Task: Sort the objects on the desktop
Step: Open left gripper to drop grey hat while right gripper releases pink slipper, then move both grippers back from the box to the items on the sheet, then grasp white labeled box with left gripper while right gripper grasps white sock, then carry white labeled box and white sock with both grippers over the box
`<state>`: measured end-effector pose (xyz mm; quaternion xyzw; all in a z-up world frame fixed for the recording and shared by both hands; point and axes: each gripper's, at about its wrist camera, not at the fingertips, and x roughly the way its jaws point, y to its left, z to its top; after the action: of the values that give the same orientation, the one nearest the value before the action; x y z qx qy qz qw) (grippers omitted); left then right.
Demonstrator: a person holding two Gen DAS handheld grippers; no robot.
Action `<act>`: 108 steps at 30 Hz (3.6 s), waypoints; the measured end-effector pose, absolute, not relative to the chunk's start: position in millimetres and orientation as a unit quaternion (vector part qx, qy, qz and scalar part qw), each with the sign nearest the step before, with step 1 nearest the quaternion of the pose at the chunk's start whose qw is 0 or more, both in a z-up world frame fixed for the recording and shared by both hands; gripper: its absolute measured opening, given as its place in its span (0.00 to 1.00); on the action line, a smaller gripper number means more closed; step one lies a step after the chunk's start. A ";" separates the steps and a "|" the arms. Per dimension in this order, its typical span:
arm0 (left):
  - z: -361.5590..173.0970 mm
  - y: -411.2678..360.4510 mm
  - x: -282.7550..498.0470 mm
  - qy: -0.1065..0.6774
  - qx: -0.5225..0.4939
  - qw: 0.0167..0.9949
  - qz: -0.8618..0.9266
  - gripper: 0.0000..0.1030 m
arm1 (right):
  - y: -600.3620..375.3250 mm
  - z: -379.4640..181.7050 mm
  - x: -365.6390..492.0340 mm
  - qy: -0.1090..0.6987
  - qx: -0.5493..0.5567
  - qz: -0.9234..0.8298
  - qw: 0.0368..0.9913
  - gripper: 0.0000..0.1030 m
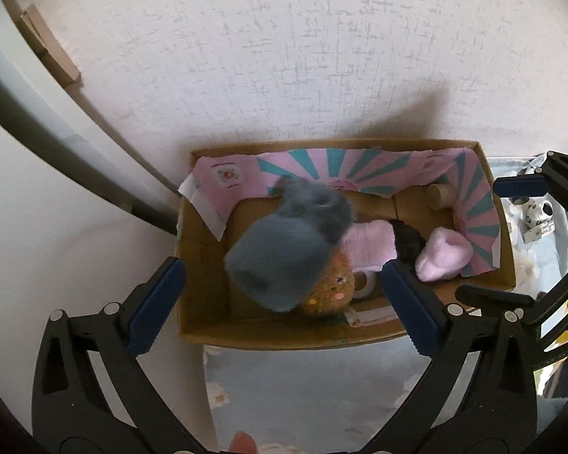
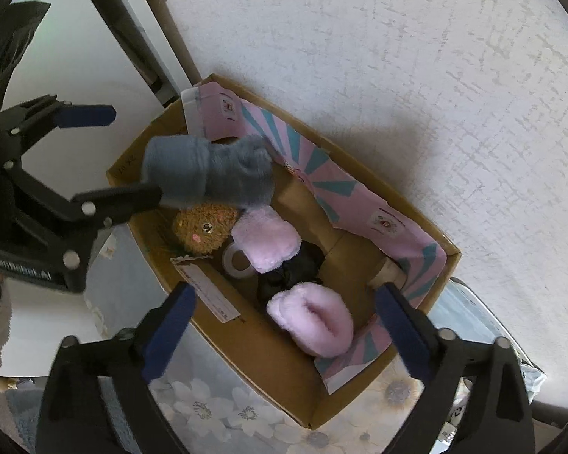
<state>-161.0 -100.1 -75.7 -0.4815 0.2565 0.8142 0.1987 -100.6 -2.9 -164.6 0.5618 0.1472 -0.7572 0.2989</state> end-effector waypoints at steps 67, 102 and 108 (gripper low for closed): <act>-236.1 167.0 67.4 0.248 -0.475 0.369 0.759 0.98 | 318.9 -202.8 -97.2 0.085 0.557 -0.806 0.179 0.92; -287.6 194.0 68.0 0.200 -0.490 0.351 0.772 0.57 | 321.7 -265.0 -114.5 0.067 0.568 -0.799 0.187 0.43; -273.0 189.6 75.2 0.207 -0.484 0.362 0.770 0.57 | 325.4 -252.7 -104.3 0.057 0.564 -0.803 0.185 0.38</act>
<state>75.2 189.6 -273.0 -0.4839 0.2072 0.7695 0.3616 -104.3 325.4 -252.7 0.5640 0.0568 -0.8029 0.1846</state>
